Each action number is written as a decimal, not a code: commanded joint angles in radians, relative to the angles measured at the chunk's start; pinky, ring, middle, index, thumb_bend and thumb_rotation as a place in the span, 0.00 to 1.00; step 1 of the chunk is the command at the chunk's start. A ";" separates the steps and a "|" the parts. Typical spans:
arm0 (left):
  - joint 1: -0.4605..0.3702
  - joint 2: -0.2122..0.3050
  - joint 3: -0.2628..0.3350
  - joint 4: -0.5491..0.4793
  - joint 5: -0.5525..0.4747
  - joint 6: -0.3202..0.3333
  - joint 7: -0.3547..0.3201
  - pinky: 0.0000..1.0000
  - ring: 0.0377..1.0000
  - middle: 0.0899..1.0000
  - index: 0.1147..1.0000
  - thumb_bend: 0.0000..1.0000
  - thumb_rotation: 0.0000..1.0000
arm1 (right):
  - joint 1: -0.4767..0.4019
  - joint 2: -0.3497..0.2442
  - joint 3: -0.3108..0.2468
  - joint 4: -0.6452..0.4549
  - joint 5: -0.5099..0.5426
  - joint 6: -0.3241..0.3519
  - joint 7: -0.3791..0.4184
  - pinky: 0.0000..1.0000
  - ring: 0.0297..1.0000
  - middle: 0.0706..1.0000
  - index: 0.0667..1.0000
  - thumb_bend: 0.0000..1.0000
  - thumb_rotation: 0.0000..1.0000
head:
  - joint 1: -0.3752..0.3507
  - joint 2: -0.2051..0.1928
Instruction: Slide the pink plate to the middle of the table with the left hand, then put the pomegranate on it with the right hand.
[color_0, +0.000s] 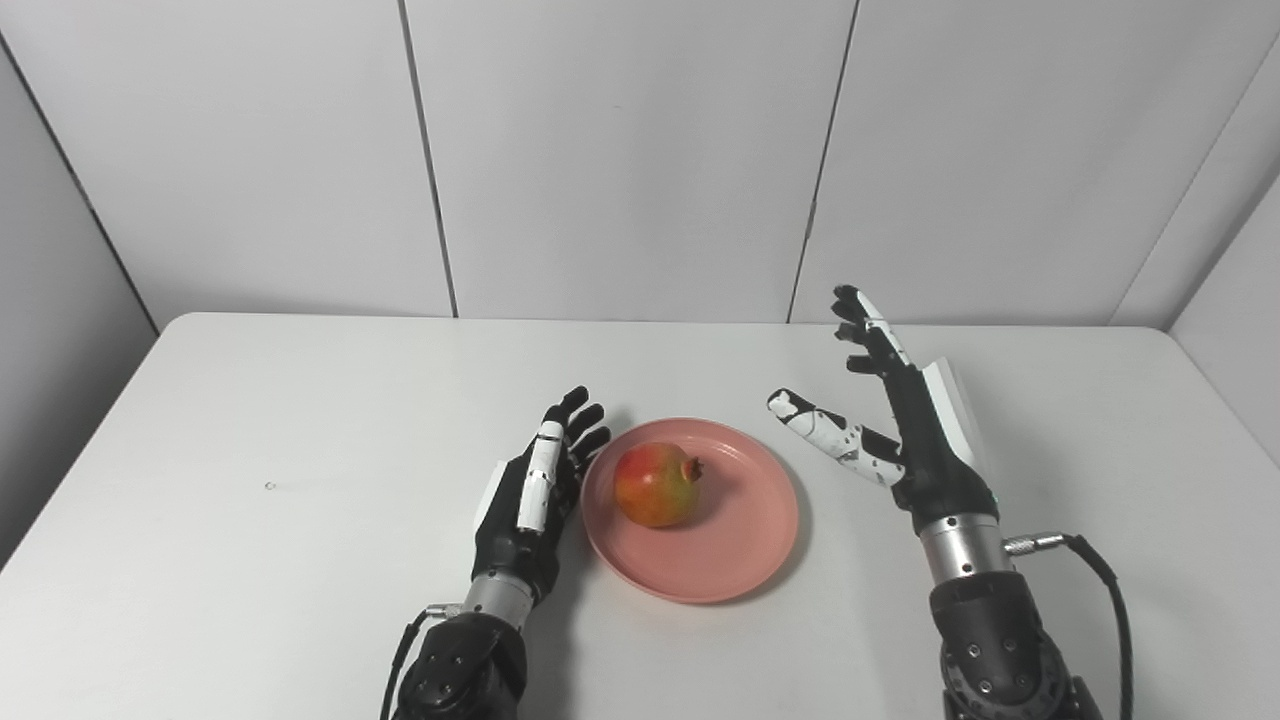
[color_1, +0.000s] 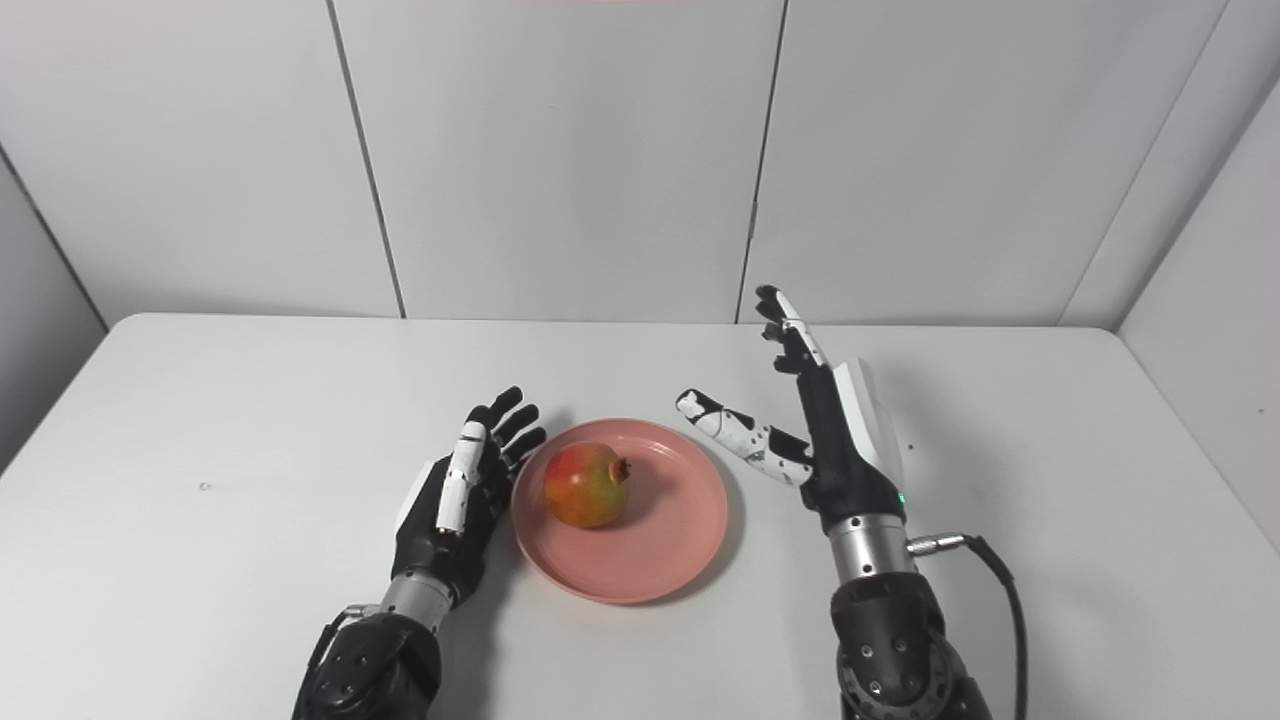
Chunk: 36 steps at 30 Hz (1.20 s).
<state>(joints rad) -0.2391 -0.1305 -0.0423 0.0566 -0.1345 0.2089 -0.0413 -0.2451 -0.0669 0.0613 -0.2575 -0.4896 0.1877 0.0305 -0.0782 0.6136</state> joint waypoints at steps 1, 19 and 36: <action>-0.018 -0.003 0.002 -0.002 -0.001 -0.015 -0.003 0.90 0.89 0.90 0.88 0.44 1.00 | -0.010 0.010 -0.015 -0.015 0.030 0.007 -0.018 0.82 0.88 0.90 0.90 0.82 0.95 | 0.001 -0.001; -0.017 0.009 0.012 -0.011 -0.006 -0.008 -0.009 0.95 0.91 0.92 0.91 0.45 1.00 | 0.075 0.073 -0.036 0.027 0.288 0.001 -0.009 0.88 0.93 0.95 0.95 0.72 1.00 | 0.004 -0.012; 0.022 0.032 0.012 -0.036 -0.004 -0.043 -0.024 0.97 0.95 0.96 0.95 0.44 1.00 | 0.120 0.097 -0.059 -0.001 0.551 0.017 0.025 1.00 1.00 1.00 1.00 0.33 1.00 | -0.005 -0.018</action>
<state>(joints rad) -0.2194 -0.1074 -0.0316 0.0450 -0.1349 0.1811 -0.0570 -0.1038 0.0335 -0.0015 -0.2081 0.0478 0.1994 0.0412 -0.0844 0.5967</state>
